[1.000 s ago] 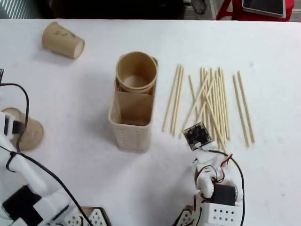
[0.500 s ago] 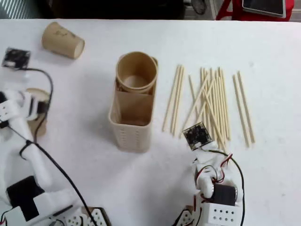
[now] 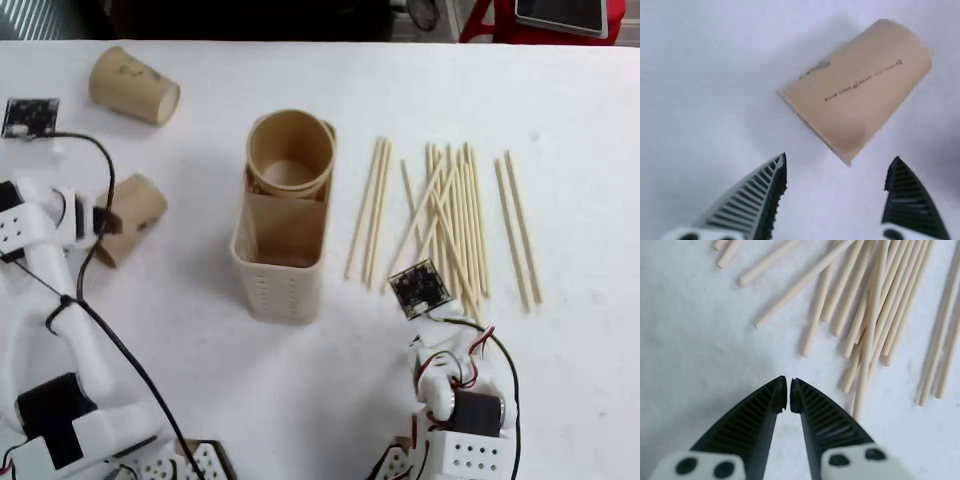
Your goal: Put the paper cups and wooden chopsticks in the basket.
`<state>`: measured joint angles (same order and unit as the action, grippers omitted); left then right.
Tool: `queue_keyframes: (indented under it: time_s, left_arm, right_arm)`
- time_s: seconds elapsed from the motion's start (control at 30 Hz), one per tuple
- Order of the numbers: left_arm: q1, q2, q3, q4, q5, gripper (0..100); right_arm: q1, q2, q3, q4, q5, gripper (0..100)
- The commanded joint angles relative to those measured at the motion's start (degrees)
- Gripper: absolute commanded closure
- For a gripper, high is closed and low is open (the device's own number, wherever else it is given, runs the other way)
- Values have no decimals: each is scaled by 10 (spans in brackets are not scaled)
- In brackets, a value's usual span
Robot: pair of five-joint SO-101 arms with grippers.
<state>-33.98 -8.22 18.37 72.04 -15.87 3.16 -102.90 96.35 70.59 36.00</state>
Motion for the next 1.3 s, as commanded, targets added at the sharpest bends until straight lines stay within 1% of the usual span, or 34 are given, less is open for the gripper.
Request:
queue_keyframes:
  time_s: [0.0,0.2,0.5,0.83,0.87,0.93,1.1,1.17,1.27]
  left_arm:
    - [-8,-5,-3,25,67,687]
    - [-4,-4,53,-54,70,687]
    - [72,-4,150,-229,69,687]
    - [138,-3,231,-379,69,689]
    - [147,-3,241,-396,69,701]
    - [163,-3,262,-436,68,758]
    - [186,-3,304,-528,68,985]
    - [187,-4,311,-542,68,959]
    - [183,-9,308,-540,68,979]
  right_arm:
    - [-2,-3,4,-3,5,971]
    - [-1,-3,4,-3,5,971]
    - [0,-3,4,-3,5,971]
    - [0,-3,4,-3,5,971]
    - [0,-3,4,-3,5,971]
    - [0,-3,4,-3,5,971]
    - [0,-3,4,-3,5,972]
    - [0,-3,4,-3,5,971]
    - [0,-3,4,-3,5,971]
